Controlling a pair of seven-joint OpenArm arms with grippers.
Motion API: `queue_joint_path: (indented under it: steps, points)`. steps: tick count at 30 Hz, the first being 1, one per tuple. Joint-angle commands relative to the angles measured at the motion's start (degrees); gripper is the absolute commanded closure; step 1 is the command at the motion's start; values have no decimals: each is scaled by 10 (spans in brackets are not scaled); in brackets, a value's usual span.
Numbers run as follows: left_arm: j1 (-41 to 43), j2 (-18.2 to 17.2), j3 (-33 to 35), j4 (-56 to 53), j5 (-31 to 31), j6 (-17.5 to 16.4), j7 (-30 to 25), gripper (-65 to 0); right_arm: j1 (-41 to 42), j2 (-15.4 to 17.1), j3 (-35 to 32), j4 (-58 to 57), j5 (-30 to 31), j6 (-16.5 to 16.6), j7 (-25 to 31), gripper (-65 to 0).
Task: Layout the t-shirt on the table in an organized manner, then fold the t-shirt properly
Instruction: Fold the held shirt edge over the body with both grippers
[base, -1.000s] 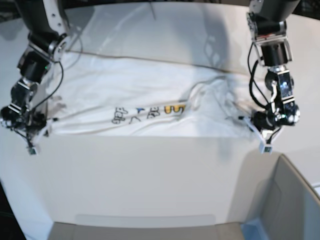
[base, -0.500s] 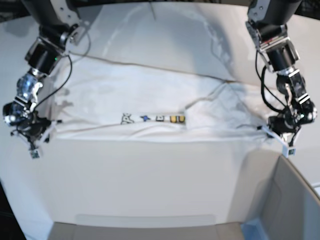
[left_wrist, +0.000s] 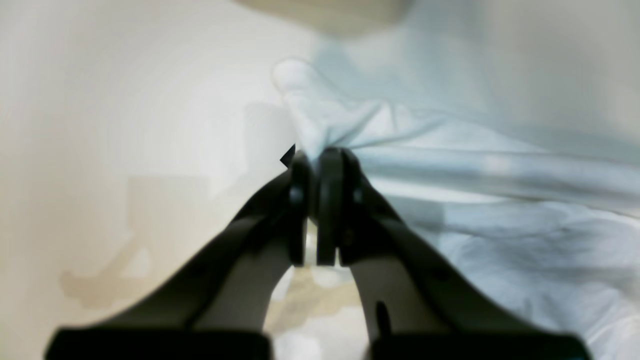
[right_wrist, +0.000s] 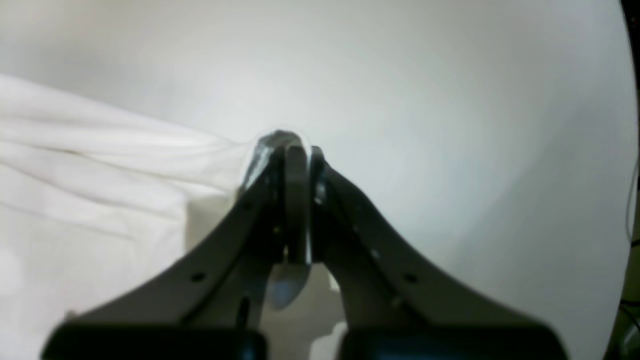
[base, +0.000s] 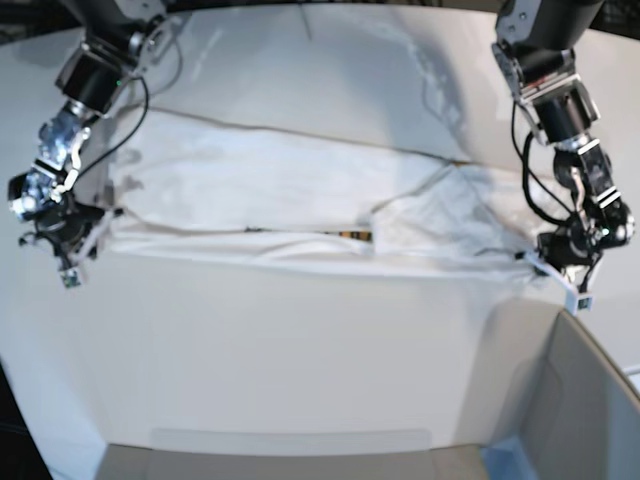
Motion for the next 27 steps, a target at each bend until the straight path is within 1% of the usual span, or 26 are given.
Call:
queue_joint_path:
  steps: [1, 4, 7, 13, 15, 19, 23, 27]
  points:
    - [-14, -12, -5, 9, 0, 4, -10, -29, 6, 11, 2, 13, -1, 9, 10, 0]
    - [-14, -12, -6, 9, 0, 4, -10, -29, -18, 11, 2, 38, -1, 9, 11, 0]
    - [-13, -13, -6, 9, 0, 4, -9, -29, -47, 7, 2, 86, 5, 9, 7, 0]
    - [-13, -13, -6, 9, 0, 4, -5, -29, -111, 0, 2, 172, 79, 9, 6, 0]
    - [-12, -10, -17, 9, 0, 4, -5, -28, -128, 0, 2, 189, 101, 9, 6, 0]
    - [-12, -9, -50, 9, 0, 4, -5, -29, -149, -1, 2, 208, 144, 9, 6, 0]
    - [-11, -9, -50, 9, 0, 4, -4, -29, -154, -1, 2, 219, 177, 9, 6, 0]
    - [3, -9, -49, 9, 0, 4, -4, -29, -146, -2, 25, 234, 186, 9, 6, 0]
